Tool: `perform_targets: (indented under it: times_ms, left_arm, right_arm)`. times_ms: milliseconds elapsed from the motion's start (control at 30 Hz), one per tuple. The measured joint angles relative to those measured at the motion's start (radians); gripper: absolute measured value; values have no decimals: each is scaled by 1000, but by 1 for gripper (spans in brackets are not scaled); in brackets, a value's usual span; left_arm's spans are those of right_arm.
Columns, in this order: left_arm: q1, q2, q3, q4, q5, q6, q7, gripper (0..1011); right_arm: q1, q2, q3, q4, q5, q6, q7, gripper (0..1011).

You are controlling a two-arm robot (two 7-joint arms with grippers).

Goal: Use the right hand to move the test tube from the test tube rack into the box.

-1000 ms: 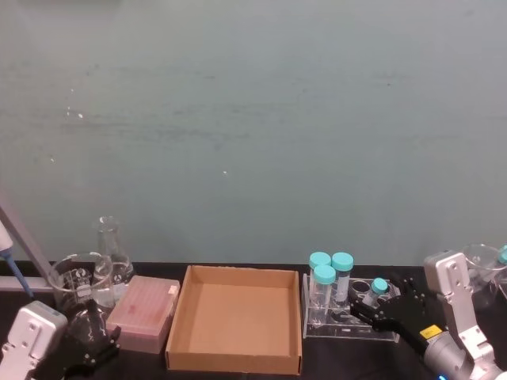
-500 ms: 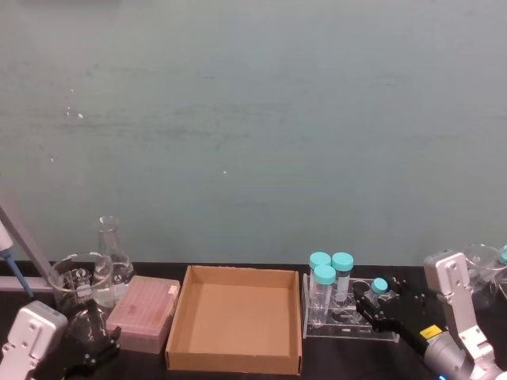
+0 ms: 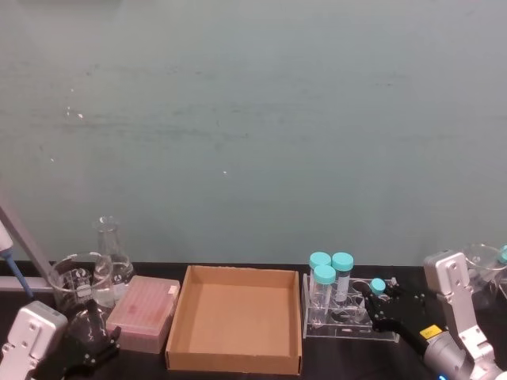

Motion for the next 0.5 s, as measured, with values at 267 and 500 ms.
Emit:
perform_targets:
  times_ms: [267,500]
  left_arm:
    - [0,0,0,0,0,0,0,1000]
    - [0,0,0,0,0,0,0,1000]
  right_arm:
    - [-2,-7,7,0,-11,-4,-5,265]
    - [-3,-20,36,-22,-17,-11,-1,265]
